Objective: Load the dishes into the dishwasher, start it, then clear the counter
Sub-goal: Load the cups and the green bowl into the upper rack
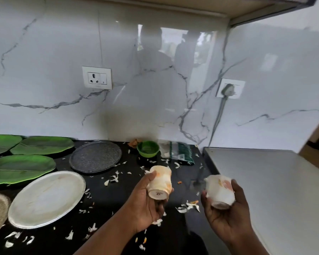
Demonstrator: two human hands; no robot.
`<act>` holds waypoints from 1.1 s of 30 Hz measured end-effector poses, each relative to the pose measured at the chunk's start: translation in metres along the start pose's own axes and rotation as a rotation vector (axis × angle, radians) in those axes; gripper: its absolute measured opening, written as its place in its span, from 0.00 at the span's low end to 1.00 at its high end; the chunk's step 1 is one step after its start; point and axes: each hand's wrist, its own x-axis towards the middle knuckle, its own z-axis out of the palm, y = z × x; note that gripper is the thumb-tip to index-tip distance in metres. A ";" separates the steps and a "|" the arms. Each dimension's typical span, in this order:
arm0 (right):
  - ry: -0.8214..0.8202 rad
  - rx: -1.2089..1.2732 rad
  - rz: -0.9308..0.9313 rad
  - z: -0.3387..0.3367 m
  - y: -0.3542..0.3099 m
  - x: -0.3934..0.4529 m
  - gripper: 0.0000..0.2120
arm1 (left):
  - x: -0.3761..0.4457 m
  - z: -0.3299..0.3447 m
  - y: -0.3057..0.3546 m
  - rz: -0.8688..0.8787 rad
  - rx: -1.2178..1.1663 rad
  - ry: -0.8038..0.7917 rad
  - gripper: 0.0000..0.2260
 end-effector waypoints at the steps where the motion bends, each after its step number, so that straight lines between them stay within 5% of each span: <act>1: 0.015 -0.003 0.007 -0.006 0.000 -0.015 0.37 | -0.002 0.003 -0.009 -0.046 0.018 -0.040 0.26; 13: 0.218 0.088 -0.321 -0.089 -0.085 -0.196 0.41 | 0.001 0.138 -0.162 -0.320 0.332 -0.396 0.21; 17: 0.278 0.088 -0.411 -0.143 -0.131 -0.262 0.33 | 0.015 0.191 -0.241 -0.408 0.422 -0.425 0.23; 20: 0.404 0.132 -0.430 -0.200 -0.163 -0.311 0.40 | 0.026 0.226 -0.314 -0.433 0.555 -0.366 0.22; 28: 0.966 0.048 -0.238 -0.334 -0.183 -0.377 0.18 | 0.063 0.235 -0.463 -0.467 0.968 -0.099 0.20; 30: 1.096 -0.014 -0.152 -0.363 -0.174 -0.384 0.19 | 0.071 0.230 -0.480 -0.451 1.090 -0.089 0.28; 33: 1.196 -0.158 -0.003 -0.398 -0.159 -0.389 0.26 | 0.080 0.227 -0.491 -0.354 1.296 -0.117 0.20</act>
